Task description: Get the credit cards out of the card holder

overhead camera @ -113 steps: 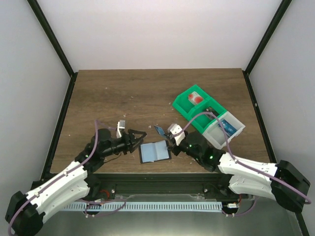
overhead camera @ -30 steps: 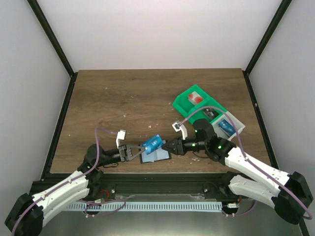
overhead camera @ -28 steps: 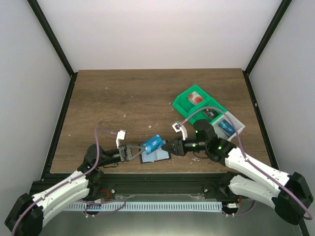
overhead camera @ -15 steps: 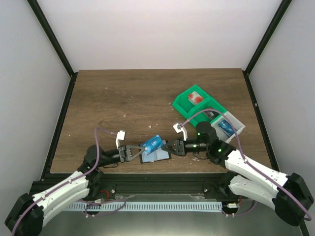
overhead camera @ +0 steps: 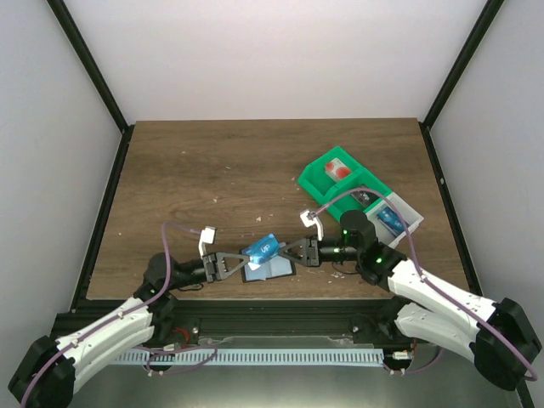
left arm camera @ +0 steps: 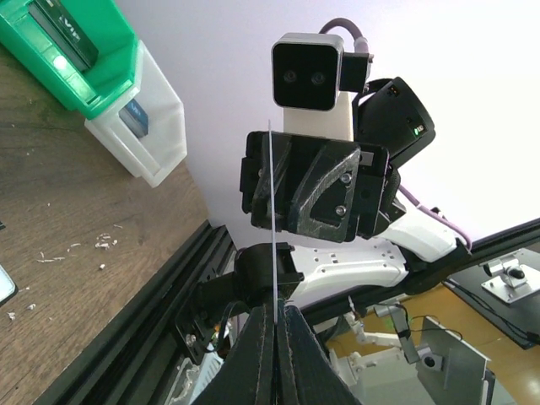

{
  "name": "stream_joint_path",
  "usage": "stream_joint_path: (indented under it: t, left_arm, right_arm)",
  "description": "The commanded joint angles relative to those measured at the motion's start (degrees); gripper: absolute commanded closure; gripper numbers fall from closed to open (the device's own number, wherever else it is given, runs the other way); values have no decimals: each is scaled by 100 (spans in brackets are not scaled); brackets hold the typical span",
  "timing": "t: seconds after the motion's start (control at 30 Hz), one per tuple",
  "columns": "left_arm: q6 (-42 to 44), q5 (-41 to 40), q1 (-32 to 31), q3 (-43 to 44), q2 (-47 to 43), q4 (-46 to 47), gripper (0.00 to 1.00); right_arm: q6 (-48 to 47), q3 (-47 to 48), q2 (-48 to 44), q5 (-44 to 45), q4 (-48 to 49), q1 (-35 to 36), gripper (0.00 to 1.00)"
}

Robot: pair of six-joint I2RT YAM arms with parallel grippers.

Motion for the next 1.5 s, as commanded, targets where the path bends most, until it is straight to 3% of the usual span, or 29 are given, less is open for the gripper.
stream_joint_path:
  t: [0.0, 0.17, 0.3, 0.37, 0.43, 0.73, 1.1, 1.47]
  left_arm:
    - [86, 104, 14, -100, -46, 264, 100]
    - [78, 164, 11, -114, -16, 314, 100]
    - [72, 39, 16, -98, -75, 103, 99]
    - [111, -104, 10, -40, -165, -219, 72]
    - [226, -230, 11, 50, -288, -562, 52]
    - [907, -1068, 16, 712, -618, -2344, 1]
    - [1845, -1371, 13, 1805, 126, -4201, 0]
    - [1985, -1312, 11, 1954, 5, -4494, 0]
  right_arm:
    - [420, -17, 81, -91, 460, -55, 84]
    - [524, -25, 208, -210, 618, -56, 98]
    - [498, -48, 135, -114, 576, -56, 100]
    - [474, -57, 41, 62, 488, -55, 100]
    - [443, -64, -98, 352, 347, -56, 100]
    - [125, 194, -786, 2166, -896, -65, 99]
    - [-464, 943, -1096, 4336, -2424, -414, 99]
    - [-877, 1618, -832, 4434, -3243, -2379, 100]
